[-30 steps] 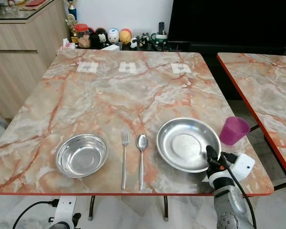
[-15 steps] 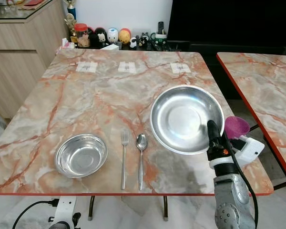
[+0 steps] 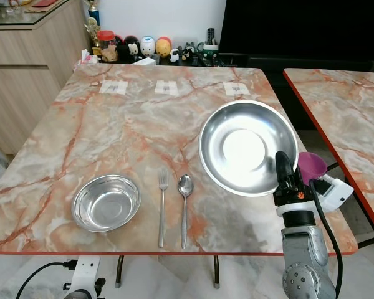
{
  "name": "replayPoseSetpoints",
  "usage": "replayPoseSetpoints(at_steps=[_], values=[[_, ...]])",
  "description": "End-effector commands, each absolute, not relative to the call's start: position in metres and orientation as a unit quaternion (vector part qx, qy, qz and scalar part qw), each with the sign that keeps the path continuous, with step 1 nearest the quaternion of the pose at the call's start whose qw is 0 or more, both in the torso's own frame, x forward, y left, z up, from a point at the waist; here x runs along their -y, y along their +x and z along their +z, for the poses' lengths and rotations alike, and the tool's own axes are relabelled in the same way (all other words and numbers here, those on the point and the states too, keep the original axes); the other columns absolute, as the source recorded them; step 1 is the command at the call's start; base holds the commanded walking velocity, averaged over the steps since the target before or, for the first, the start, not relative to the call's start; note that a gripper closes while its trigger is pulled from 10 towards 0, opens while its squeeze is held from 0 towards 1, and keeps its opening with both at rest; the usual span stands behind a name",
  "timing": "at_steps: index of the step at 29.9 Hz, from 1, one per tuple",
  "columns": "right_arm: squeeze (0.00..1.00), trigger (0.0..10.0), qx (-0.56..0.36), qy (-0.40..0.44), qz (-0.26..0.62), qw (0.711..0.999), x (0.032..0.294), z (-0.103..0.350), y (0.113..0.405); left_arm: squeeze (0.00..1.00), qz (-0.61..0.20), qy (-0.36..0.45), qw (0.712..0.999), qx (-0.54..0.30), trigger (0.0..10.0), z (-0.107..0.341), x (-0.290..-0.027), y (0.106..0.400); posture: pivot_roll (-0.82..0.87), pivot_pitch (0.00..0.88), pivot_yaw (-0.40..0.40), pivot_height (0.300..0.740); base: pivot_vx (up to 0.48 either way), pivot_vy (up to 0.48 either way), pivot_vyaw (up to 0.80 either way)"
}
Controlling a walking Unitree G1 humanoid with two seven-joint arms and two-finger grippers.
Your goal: Setting the table
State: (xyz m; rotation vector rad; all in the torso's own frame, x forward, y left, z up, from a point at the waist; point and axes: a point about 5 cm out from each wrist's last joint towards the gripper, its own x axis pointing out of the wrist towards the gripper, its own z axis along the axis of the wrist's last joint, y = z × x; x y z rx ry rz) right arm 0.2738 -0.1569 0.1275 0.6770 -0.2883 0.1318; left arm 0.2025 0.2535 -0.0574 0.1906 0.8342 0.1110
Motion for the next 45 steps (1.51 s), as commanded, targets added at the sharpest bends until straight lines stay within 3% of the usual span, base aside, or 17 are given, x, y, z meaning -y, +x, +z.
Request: replayPoseSetpoints(at_steps=[1, 10, 30, 45], values=[[0.00, 10.0, 0.173, 0.375, 0.085, 0.907, 0.141, 0.142, 0.273, 0.00, 0.051, 0.104, 0.901, -0.418, 10.0, -0.060, -0.254, 0.198, 0.13, 0.014, -0.060, 0.740, 0.000, -0.289, 0.00], [0.00, 10.0, 0.178, 0.380, 0.100, 0.902, 0.137, 0.146, 0.272, 0.00, 0.051, 0.106, 0.901, -0.418, 10.0, -0.061, -0.254, 0.198, 0.14, 0.016, -0.057, 0.740, 0.000, -0.362, 0.00], [0.00, 10.0, 0.188, 0.380, 0.103, 0.900, 0.141, 0.152, 0.272, 0.00, 0.067, 0.108, 0.892, -0.433, 10.0, -0.061, -0.282, 0.176, 0.13, 0.034, -0.053, 0.740, 0.000, -0.458, 0.00], [0.00, 10.0, 0.198, 0.405, 0.071, 0.890, 0.141, 0.146, 0.273, 0.00, 0.061, 0.119, 0.891, -0.433, 10.0, -0.059, -0.282, 0.180, 0.14, 0.029, 0.004, 0.740, 0.000, -0.469, 0.00]])
